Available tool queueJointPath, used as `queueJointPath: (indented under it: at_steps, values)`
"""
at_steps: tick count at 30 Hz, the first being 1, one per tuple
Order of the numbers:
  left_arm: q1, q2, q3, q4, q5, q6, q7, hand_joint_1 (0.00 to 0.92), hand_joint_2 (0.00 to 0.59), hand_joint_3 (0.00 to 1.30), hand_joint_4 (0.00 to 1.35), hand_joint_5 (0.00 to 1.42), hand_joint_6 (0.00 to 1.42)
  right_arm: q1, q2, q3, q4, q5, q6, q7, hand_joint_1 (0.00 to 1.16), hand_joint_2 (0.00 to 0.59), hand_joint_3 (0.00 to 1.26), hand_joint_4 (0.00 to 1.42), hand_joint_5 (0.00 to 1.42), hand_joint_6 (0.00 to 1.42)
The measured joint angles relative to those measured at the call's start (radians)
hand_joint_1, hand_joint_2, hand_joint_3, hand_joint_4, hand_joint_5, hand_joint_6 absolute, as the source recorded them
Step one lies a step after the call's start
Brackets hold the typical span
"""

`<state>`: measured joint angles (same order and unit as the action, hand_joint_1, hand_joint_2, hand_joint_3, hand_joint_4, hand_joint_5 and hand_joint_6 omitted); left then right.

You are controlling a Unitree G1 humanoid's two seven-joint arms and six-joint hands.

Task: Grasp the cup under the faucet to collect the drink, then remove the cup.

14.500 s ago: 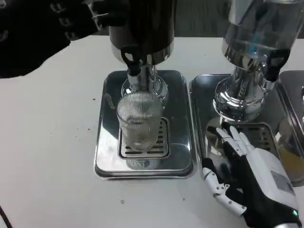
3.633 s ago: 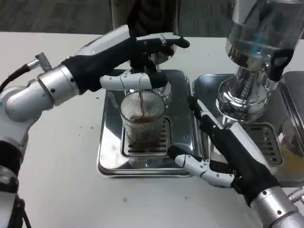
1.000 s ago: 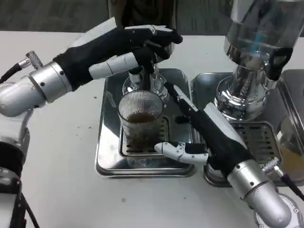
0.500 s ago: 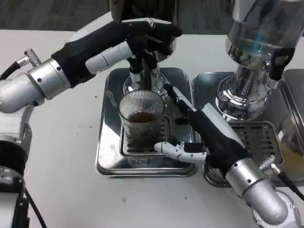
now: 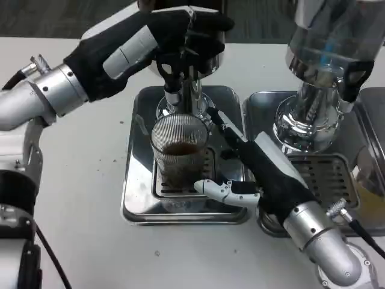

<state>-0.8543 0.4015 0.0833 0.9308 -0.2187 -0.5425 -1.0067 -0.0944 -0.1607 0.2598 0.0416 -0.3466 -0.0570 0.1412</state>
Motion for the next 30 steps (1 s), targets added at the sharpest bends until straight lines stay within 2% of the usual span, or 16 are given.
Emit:
queueJointPath:
  at_steps: [8,13,18,21,25,30]
  values:
    - [-0.013,0.003,0.042,-0.053,-0.047,0.048,-0.033,0.0,0.065,0.31,0.19,0.19,0.28,-0.007,0.015,0.006,0.024,0.0,-0.003,-0.018,0.68,0.265,0.0,0.0,0.02,0.2]
    - [-0.017,0.029,0.083,-0.077,-0.085,0.065,-0.053,0.0,0.065,0.32,0.2,0.21,0.29,-0.025,0.035,0.023,0.045,-0.003,-0.005,-0.036,0.68,0.263,0.0,0.0,0.02,0.2]
    - [-0.019,0.059,0.137,-0.127,-0.139,0.093,-0.056,0.0,0.065,0.34,0.23,0.24,0.31,-0.038,0.036,0.025,0.071,-0.003,-0.011,-0.048,0.68,0.259,0.0,0.0,0.02,0.19]
    - [-0.017,0.064,0.148,-0.154,-0.165,0.107,-0.056,0.0,0.065,0.35,0.26,0.27,0.33,-0.046,0.036,0.027,0.075,-0.002,-0.019,-0.051,0.68,0.256,0.0,0.0,0.02,0.19]
    - [0.023,0.077,0.177,-0.25,-0.189,0.12,-0.057,0.0,0.065,0.36,0.28,0.29,0.34,-0.056,0.037,0.03,0.085,-0.002,-0.034,-0.053,0.68,0.256,0.0,0.0,0.01,0.18]
    - [0.141,0.108,0.201,-0.368,-0.209,0.124,-0.053,0.0,0.065,0.36,0.28,0.3,0.35,-0.063,0.036,0.031,0.117,-0.003,-0.04,-0.058,0.68,0.251,0.0,0.0,0.0,0.15]
